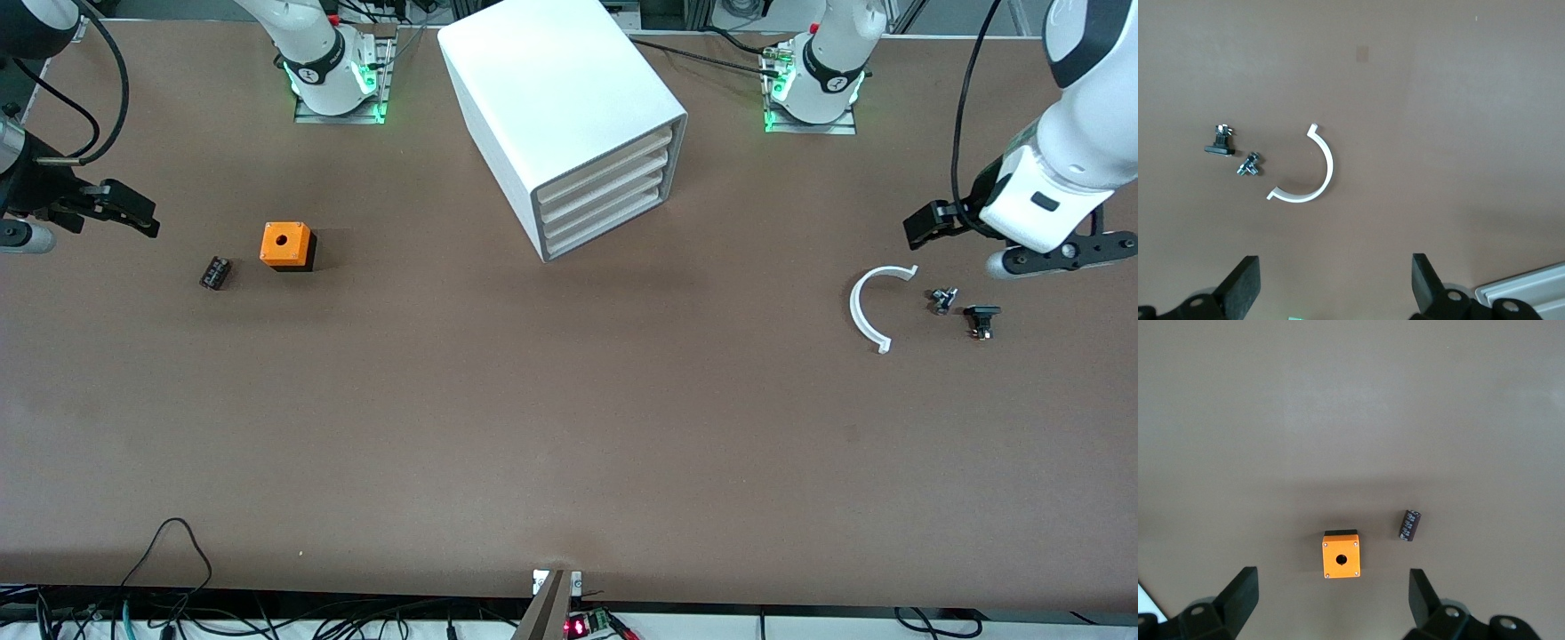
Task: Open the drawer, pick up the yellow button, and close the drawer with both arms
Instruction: 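Reach the left gripper to the cabinet's top drawer handle and grasp it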
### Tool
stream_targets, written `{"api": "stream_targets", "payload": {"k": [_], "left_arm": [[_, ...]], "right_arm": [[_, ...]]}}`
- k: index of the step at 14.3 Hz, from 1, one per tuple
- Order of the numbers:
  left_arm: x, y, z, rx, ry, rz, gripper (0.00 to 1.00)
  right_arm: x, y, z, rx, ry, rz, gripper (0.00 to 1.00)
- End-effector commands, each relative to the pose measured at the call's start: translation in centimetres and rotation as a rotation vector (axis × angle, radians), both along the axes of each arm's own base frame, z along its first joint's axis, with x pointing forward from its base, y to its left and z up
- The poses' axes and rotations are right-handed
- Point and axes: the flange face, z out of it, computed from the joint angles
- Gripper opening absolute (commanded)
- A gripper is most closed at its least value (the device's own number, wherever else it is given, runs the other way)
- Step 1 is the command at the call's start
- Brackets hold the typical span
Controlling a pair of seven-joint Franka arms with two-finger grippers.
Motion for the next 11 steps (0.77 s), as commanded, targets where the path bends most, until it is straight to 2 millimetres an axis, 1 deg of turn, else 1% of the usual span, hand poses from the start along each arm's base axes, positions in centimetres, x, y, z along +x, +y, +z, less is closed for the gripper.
{"api": "stream_targets", "payload": {"k": [1,2,4,5,7,8,10,11], "left_arm": [[-0.2,-1.7,-1.8,-0.006,0.075,-0.103,1.00],[-0.1,-2.5,-3.5,-0.062,0.123,-0.118,1.00],[-1.0,-4.8,-8.5,-0.271,0.245,-0.078,1.00],[-1.6,-5.9,-11.6,-0.368,0.315,-0.042,1.00],[-3.8,-8.0,-16.7,-0.550,0.442,0.044,1.00],[-4.7,-9.1,-18.8,-0.637,0.491,0.080,1.00],[-5.6,-12.3,-20.8,-0.777,0.529,-0.007,1.00],[-6.1,-14.5,-21.7,-0.820,0.544,-0.053,1.00]], "right_arm": [[0.3,0.0,0.3,0.008,-0.004,0.013,1.00],[0.4,0.1,0.4,0.008,-0.009,0.015,1.00],[0.4,0.1,0.4,0.008,-0.007,0.015,1.00],[0.4,0.2,0.3,0.008,-0.006,0.018,1.00],[0.4,0.1,0.5,0.008,-0.009,0.016,1.00],[0.4,0.2,0.5,0.007,-0.009,0.021,1.00],[0.4,0.4,0.3,0.002,-0.004,0.025,1.00],[0.4,0.5,0.3,0.002,-0.004,0.028,1.00]]}}
